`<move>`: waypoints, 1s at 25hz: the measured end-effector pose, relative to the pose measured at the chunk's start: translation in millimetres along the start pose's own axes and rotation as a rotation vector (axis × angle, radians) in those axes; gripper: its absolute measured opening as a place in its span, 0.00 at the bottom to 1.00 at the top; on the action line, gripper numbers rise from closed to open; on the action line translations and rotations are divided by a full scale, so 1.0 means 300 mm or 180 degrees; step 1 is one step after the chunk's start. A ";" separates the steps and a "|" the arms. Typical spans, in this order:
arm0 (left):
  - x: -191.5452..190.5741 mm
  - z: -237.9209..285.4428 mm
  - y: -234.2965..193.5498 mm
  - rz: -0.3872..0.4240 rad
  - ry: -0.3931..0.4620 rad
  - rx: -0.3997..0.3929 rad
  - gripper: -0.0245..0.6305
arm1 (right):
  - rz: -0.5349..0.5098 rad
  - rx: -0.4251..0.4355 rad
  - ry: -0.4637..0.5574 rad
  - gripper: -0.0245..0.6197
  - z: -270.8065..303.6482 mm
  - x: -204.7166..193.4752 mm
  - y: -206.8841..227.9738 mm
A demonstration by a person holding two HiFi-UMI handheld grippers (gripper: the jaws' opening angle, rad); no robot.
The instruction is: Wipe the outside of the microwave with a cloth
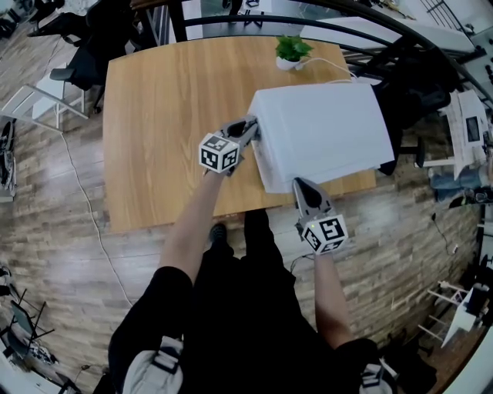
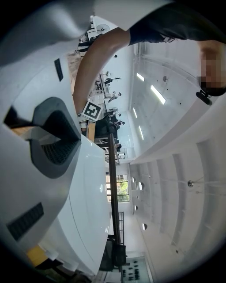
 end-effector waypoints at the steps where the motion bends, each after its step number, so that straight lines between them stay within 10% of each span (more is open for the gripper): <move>1: -0.006 -0.003 0.013 -0.0009 0.0000 -0.0022 0.13 | -0.0008 -0.0005 0.0006 0.03 0.001 0.000 -0.001; 25: -0.102 -0.012 0.164 -0.0054 -0.0166 -0.0316 0.13 | 0.0169 -0.0155 0.0129 0.03 -0.003 -0.007 0.015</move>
Point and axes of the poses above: the fingertips, and each gripper's own axes: z forward along the fingers, y to its right, x out of its top, the point moved 3 cm from there along -z, backward along the fingers, and after that the axes turned 14 degrees about -x, right-handed, at the moved point
